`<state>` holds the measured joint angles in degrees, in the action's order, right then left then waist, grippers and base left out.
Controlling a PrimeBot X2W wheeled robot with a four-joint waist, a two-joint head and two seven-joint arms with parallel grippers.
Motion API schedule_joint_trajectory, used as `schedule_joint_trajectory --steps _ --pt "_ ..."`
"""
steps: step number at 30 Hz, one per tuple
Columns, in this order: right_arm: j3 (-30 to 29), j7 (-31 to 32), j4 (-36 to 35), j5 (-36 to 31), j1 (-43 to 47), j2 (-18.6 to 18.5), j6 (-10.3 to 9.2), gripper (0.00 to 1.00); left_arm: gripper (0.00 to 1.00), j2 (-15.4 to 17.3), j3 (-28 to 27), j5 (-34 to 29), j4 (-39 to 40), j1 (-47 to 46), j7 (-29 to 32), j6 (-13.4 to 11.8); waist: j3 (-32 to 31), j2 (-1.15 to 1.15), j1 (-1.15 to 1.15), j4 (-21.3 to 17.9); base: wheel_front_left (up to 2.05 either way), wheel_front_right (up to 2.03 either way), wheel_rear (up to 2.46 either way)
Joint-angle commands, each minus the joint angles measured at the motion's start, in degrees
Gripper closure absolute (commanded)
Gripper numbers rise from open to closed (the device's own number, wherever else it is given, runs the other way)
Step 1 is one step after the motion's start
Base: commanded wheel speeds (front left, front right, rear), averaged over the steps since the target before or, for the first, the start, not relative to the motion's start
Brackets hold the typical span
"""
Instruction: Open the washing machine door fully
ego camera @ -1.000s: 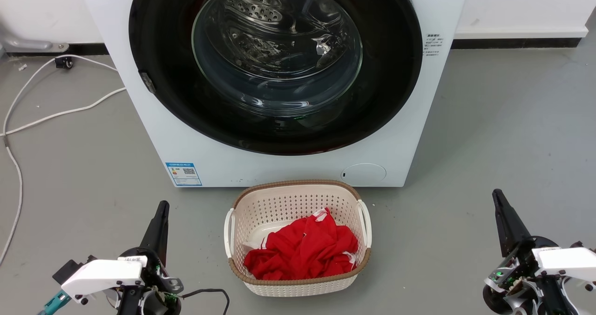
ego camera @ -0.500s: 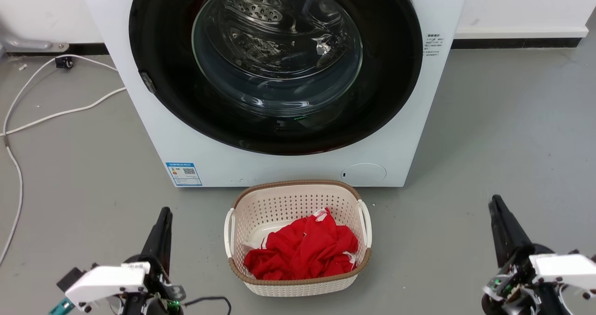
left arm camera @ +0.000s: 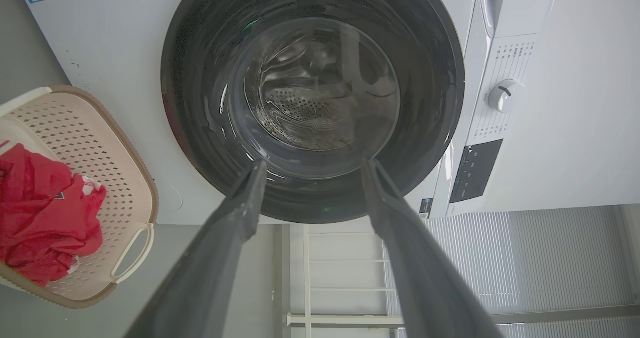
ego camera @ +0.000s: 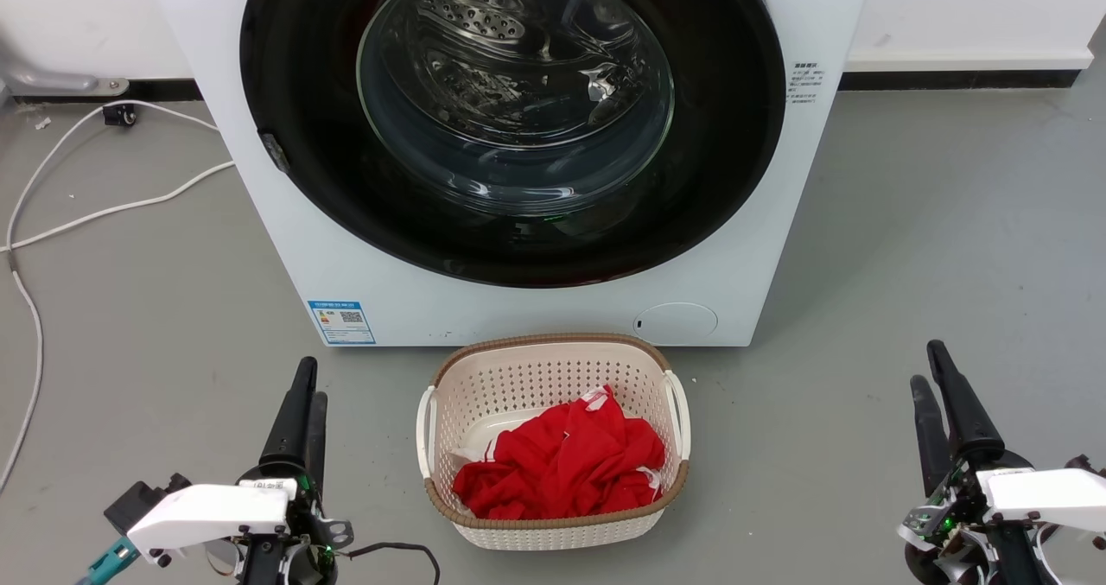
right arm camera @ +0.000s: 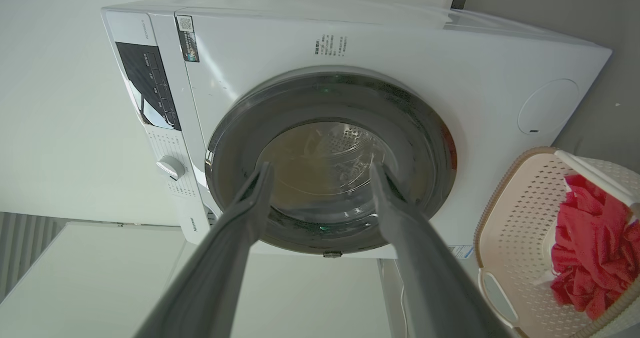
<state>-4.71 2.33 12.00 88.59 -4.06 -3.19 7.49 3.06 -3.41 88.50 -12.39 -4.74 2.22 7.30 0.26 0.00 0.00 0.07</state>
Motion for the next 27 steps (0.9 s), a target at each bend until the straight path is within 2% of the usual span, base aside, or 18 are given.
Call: schedule_joint_trajectory --steps 1,8,9,13,27 --pt "-0.1 -0.7 -2.1 -2.4 -0.4 -0.1 0.01 0.00 0.00 0.3 0.2 -2.2 2.0 -1.6 -0.8 0.1 0.0 0.00 0.00 0.0 0.00 0.00 0.00" --pt "0.7 -2.4 -5.4 -13.9 -0.3 -0.1 0.01 0.00 0.00 0.2 0.5 -10.5 4.7 -2.0 -2.5 0.1 0.1 0.00 0.00 0.1 0.00 0.00 0.00" --pt "0.7 -2.4 -5.4 -13.9 -0.3 -0.1 0.01 0.00 0.00 0.2 0.5 -10.5 4.7 -2.0 -2.5 0.1 0.1 0.00 0.00 0.1 0.00 0.00 0.00" --pt "1.3 -3.6 -7.7 -22.3 0.0 0.0 0.01 0.00 0.00 0.2 0.5 -16.6 6.6 -2.2 -3.6 0.1 0.2 0.00 0.00 0.2 0.00 0.00 0.00" --pt "3.0 -6.3 -10.6 -37.7 1.2 0.0 0.01 0.00 0.00 0.1 2.0 -31.2 9.6 -2.1 -6.3 0.1 0.1 0.00 0.00 0.5 0.00 0.00 0.00"
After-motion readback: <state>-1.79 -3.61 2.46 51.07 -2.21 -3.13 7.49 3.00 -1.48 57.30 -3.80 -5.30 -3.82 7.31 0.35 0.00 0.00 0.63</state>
